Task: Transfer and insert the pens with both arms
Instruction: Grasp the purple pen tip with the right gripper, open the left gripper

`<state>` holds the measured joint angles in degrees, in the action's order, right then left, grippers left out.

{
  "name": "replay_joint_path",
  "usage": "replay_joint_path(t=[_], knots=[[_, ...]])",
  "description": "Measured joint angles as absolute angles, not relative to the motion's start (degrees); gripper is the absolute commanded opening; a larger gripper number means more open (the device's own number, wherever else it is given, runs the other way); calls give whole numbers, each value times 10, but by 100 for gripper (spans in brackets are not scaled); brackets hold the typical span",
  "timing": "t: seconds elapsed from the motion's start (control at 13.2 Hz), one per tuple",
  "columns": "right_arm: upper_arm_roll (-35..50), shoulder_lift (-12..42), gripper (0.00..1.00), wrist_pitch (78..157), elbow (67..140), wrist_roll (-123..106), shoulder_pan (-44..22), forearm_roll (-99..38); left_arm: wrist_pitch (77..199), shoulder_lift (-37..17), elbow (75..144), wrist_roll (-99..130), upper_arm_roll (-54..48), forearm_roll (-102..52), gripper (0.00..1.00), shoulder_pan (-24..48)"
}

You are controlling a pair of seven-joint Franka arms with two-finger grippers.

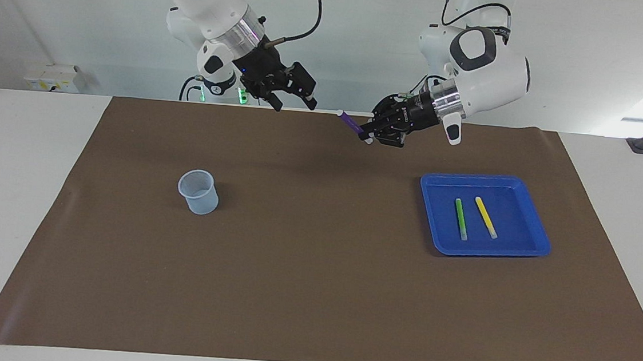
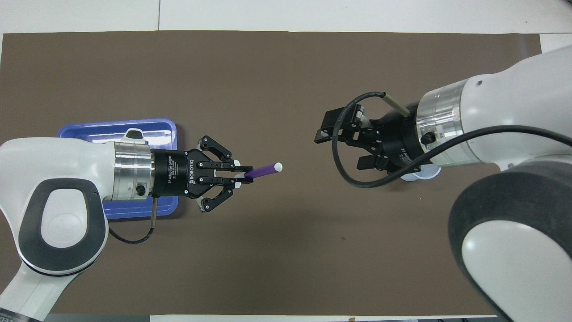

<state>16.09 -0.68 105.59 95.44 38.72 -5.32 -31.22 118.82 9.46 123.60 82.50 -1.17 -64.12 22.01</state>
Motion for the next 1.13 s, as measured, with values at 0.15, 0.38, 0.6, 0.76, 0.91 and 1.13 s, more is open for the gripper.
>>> replay_joint_path(t=[0.15, 0.38, 0.6, 0.76, 0.91, 1.13], knots=[[162, 2, 100, 1080, 957, 390, -79, -312, 1197, 96, 1236, 825, -12, -644, 0, 226], [163, 5, 100, 1097, 963, 390, -111, -311, 1204, 96, 1237, 825, -12, -645, 0, 230], [163, 3, 97, 1107, 980, 386, -138, -303, 1208, 96, 1240, 826, -12, -648, 0, 230], [164, -1, 93, 1110, 989, 380, -147, -297, 1209, 96, 1241, 826, -12, -651, 0, 230], [162, -3, 92, 1129, 993, 373, -146, -293, 1210, 96, 1241, 826, -12, -652, 0, 230], [157, -3, 89, 1153, 995, 351, -142, -291, 1210, 96, 1241, 826, -12, -653, 0, 230]])
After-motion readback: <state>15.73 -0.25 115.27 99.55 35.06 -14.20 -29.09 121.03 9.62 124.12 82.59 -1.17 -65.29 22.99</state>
